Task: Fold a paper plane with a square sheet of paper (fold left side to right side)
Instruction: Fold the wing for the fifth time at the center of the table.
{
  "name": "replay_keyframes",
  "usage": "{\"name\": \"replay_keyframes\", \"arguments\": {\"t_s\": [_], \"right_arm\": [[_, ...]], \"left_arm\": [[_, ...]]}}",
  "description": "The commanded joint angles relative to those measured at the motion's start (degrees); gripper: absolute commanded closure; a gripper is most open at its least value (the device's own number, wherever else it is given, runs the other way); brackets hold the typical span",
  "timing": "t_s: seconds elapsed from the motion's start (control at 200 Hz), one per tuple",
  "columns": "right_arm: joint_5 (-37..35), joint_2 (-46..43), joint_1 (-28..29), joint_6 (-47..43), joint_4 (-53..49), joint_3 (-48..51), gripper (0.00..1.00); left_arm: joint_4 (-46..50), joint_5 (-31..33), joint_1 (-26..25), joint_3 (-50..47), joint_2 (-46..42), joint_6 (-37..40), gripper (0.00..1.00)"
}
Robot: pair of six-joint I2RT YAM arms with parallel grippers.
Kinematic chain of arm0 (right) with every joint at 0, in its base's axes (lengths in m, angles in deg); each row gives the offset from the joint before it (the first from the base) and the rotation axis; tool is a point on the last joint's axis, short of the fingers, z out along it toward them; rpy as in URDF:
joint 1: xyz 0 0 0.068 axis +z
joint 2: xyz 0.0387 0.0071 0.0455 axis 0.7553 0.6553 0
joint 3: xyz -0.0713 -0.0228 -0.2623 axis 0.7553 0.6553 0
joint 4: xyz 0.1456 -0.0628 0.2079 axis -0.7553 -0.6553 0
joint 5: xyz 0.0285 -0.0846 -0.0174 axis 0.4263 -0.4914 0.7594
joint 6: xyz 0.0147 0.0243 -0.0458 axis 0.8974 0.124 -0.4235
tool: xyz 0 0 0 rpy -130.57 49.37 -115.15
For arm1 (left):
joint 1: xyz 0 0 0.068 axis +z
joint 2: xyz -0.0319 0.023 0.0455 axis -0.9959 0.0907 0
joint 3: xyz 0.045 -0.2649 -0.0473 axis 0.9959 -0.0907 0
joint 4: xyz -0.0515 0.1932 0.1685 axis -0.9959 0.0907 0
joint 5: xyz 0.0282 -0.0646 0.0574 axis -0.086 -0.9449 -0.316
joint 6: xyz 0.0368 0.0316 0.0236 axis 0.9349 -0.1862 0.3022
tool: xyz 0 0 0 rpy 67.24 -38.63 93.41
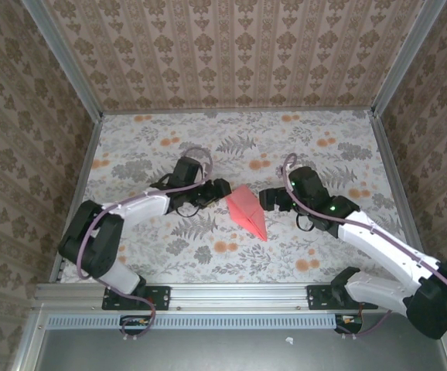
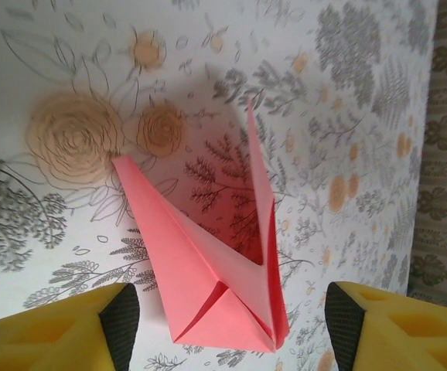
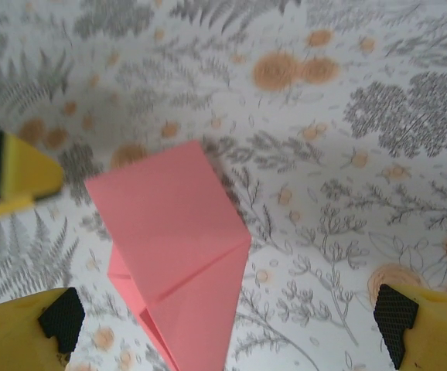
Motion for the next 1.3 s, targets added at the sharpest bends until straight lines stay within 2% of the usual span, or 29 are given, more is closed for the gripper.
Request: {"name": "replay_keyframes", "arguments": {"t_s": [0.0, 0.18, 0.285, 0.395, 0.48, 0.59, 0.725, 0.74, 0.91, 0.955, 1.075, 1.295], "right_arm": [[2.7, -2.8, -2.1, 2.5, 6.1, 1.8, 0.0], [4.0, -3.9, -4.3, 2.2, 3.2, 1.8, 0.0], [4.8, -3.6, -5.0, 2.4, 2.7, 2.1, 0.0], [6.6, -2.8, -6.0, 2.7, 3.1, 2.8, 0.0], [11.6, -1.5, -7.3, 2.4, 5.0, 3.5, 0.0], [24.7, 3.7, -10.3, 1.1, 6.6, 2.0, 0.0], [40.6, 13.3, -14.1, -2.0, 10.8, -0.7, 0.13], [41.9, 14.3, -14.4, -2.1, 11.8, -0.9, 0.14], [52.3, 28.6, -16.5, -4.8, 19.7, -5.1, 0.28], [53.6, 32.3, -16.5, -5.9, 20.4, -6.9, 0.32], [55.5, 39.4, -16.8, -7.6, 23.0, -9.4, 0.33], [58.6, 47.7, -16.9, -9.7, 22.1, -13.4, 0.36]], "left_arm": [[-2.5, -0.6, -1.8, 2.7, 2.5, -4.5, 0.34], [-4.0, -0.6, -3.0, 4.0, 6.6, -6.7, 0.42], [-4.2, -0.6, -3.0, 5.0, 7.5, -6.2, 0.52], [-2.7, -0.4, -2.6, 6.4, 7.8, -4.0, 0.68], [-2.5, -0.9, -1.9, 6.9, 7.9, -2.0, 0.8], [-2.8, -3.9, -0.6, 7.5, 8.2, 2.5, 0.9], [-2.4, -9.8, 1.5, 8.2, 8.6, 10.3, 0.93], [-2.1, -12.0, 1.7, 8.3, 8.6, 11.5, 0.93], [1.4, -19.1, 4.1, 9.5, 10.5, 20.5, 0.97], [1.6, -20.6, 4.5, 9.5, 11.1, 22.0, 0.98], [1.7, -22.5, 5.1, 9.6, 12.6, 24.6, 0.99], [-0.4, -24.4, 5.6, 9.3, 14.5, 26.2, 1.0]]}}
